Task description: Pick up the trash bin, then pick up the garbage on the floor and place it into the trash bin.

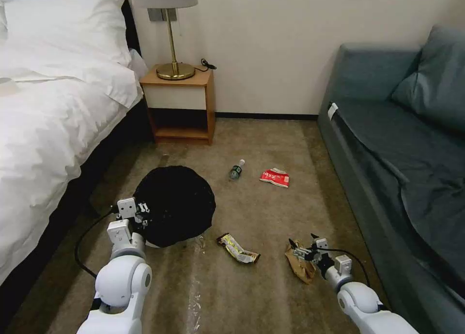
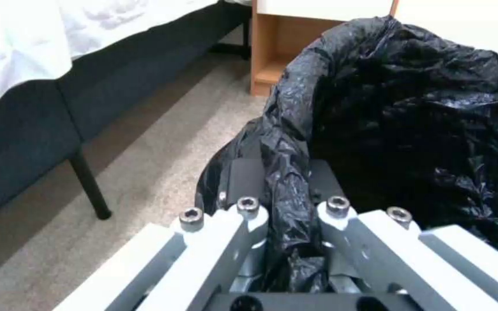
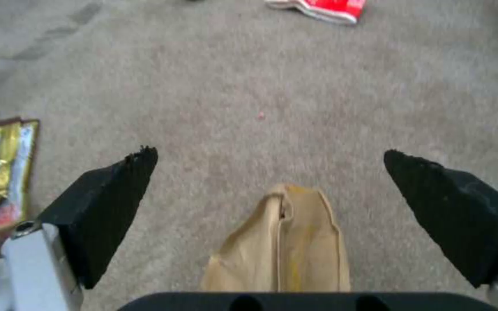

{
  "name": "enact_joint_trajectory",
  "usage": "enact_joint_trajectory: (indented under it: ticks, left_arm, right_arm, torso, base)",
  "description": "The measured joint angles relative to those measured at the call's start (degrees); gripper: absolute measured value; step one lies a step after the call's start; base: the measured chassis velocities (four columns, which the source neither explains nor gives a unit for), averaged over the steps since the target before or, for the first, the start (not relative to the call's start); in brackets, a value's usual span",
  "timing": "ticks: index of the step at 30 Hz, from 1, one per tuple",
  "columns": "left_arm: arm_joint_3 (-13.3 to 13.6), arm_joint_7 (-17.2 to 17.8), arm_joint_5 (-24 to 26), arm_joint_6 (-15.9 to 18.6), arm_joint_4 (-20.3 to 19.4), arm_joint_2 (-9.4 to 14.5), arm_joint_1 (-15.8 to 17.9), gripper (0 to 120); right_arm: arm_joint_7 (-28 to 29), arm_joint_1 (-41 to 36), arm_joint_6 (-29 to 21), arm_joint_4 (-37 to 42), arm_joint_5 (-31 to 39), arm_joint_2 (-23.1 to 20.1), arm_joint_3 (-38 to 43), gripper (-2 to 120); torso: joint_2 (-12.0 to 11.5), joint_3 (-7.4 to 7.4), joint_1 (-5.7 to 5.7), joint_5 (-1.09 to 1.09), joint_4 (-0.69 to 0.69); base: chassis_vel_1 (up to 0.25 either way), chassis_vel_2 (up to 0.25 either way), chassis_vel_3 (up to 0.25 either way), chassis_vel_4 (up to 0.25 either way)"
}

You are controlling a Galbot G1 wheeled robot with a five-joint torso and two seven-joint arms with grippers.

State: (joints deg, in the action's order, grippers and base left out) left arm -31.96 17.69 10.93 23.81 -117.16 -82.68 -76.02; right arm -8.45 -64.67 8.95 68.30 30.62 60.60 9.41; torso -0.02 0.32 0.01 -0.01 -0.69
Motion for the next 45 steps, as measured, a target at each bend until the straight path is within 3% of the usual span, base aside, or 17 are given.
enact_joint_trajectory:
  ticks: [18, 21, 23, 27, 32, 45]
  left_arm:
    - [-1.18, 0.06, -0.2, -0.01, -1.36, -0.07, -1.11, 4]
    - [-1.3, 0.14, -0.21, -0.01, -1.63, 0.03, -1.14, 4]
    - [-1.51, 0.21, -0.17, 0.02, -1.96, 0.11, -1.14, 4]
    - [-1.54, 0.26, -0.17, 0.02, -1.98, 0.11, -1.17, 4]
    - [-1.54, 0.33, -0.15, 0.02, -1.99, -0.02, -1.17, 4]
    - [-1.54, 0.45, -0.14, 0.02, -2.04, 0.12, -1.19, 4]
  right_arm:
    - [-1.8, 3.33, -0.44, -9.46, 0.24, 2.1, -2.26, 99]
    - [-2.23, 3.65, -0.19, -10.56, 0.17, 2.19, -2.41, 91]
    - [-2.71, 4.11, 0.51, -12.15, 0.0, 2.36, -2.47, 75]
    - [-2.71, 4.17, 0.62, -12.27, 0.0, 2.28, -2.47, 67]
    - [-2.53, 4.19, 0.77, -12.27, 0.01, 2.58, -2.33, 43]
    - [-2.29, 3.55, 1.4, -12.22, -0.82, 3.57, -1.4, 2]
  torso:
    - [0.0, 0.0, 0.0, 0.0, 0.0]
    - [0.0, 0.0, 0.0, -0.01, 0.0]
    - [0.0, 0.0, 0.0, 0.0, 0.0]
    - [0.0, 0.0, 0.0, 0.0, 0.0]
    - [0.0, 0.0, 0.0, 0.0, 0.0]
    - [0.0, 0.0, 0.0, 0.0, 0.0]
  base:
    - [0.0, 0.0, 0.0, 0.0]
    - [0.0, 0.0, 0.0, 0.0]
    - [0.0, 0.0, 0.0, 0.0]
    - [0.0, 0.0, 0.0, 0.0]
    - [0.0, 0.0, 0.0, 0.0]
    - [0.0, 0.0, 0.0, 0.0]
